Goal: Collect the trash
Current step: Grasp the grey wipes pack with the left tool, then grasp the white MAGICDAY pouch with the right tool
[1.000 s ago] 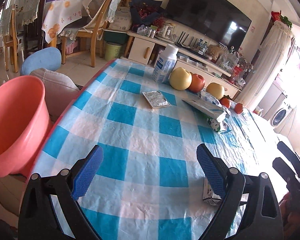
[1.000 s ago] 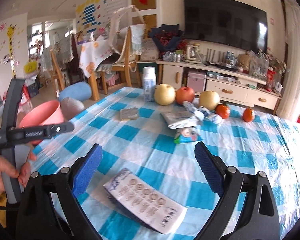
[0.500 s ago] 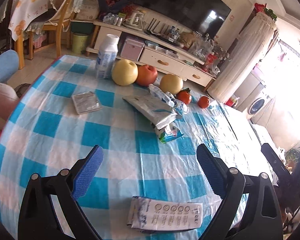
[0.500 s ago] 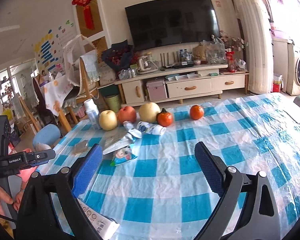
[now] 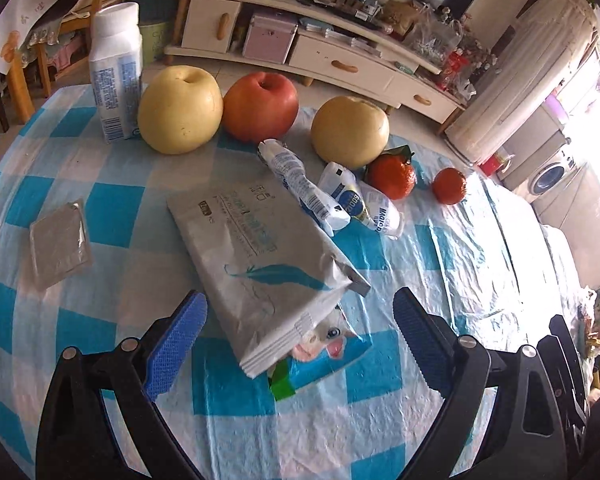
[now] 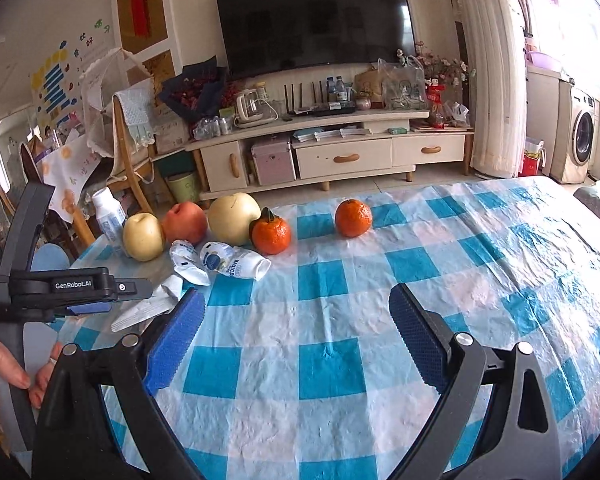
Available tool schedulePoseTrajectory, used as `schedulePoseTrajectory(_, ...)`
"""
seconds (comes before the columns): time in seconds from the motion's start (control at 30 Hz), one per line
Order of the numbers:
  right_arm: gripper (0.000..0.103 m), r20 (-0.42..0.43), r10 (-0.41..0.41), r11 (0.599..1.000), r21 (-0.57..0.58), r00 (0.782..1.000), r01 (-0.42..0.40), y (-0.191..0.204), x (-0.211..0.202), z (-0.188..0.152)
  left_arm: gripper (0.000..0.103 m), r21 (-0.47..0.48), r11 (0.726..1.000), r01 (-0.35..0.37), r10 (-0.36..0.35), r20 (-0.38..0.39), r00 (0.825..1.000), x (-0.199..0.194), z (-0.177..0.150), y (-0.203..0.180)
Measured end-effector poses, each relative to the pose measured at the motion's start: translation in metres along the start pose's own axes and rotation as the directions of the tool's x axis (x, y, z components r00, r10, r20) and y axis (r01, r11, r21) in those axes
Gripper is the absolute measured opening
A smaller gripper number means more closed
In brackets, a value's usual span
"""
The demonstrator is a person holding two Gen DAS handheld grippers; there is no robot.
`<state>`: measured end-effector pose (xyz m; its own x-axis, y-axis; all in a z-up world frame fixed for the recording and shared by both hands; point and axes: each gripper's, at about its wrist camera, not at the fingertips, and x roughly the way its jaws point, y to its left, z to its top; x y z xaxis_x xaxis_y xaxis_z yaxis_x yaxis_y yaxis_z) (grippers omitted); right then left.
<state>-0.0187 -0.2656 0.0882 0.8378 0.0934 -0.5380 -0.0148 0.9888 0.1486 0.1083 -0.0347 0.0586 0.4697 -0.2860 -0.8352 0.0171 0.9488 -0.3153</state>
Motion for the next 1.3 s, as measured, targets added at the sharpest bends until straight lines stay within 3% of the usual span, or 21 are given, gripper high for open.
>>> schedulePoseTrajectory(0.2,0.094,-0.062,0.002,0.999,-0.033,0.998,-0.004,0.006,0.048,0.005,0.093,0.027,0.995,-0.095,0.096,-0.049,0.994,0.034,0.021,-0.004)
schedulePoseTrajectory(0.43,0.094,-0.122,0.034,0.994,-0.099,0.992,-0.046,0.024,0.094,0.009,0.090,0.081,0.986,-0.148,0.153,-0.052,0.987,0.049,0.023,0.009)
schedulePoseTrajectory(0.5,0.094,-0.140,0.056,0.991,-0.111,0.989,-0.072,0.030,0.103,0.011,0.085,0.092,0.987,-0.130,0.134,-0.040,0.990,0.047,0.022,0.015)
schedulePoseTrajectory(0.67,0.094,-0.164,0.125,0.981,-0.127,0.979,-0.147,0.047,0.117,0.015,0.062,0.146,0.984,-0.103,0.104,0.002,0.995,0.030,0.015,0.018)
schedulePoseTrajectory(0.83,0.094,-0.199,0.215,0.962,-0.123,0.956,-0.242,0.065,0.131,0.017,0.049,0.179,0.981,-0.080,0.076,0.027,0.997,0.015,0.001,0.018)
schedulePoseTrajectory(1.1,0.091,-0.281,0.309,0.924,-0.138,0.909,-0.356,0.087,0.152,0.013,0.048,0.203,0.978,-0.050,0.047,0.019,0.999,-0.009,-0.030,0.035)
schedulePoseTrajectory(1.3,0.091,-0.289,0.312,0.915,-0.164,0.905,-0.368,0.089,0.147,0.018,0.048,0.222,0.974,-0.032,0.033,0.000,0.999,-0.023,-0.054,0.041)
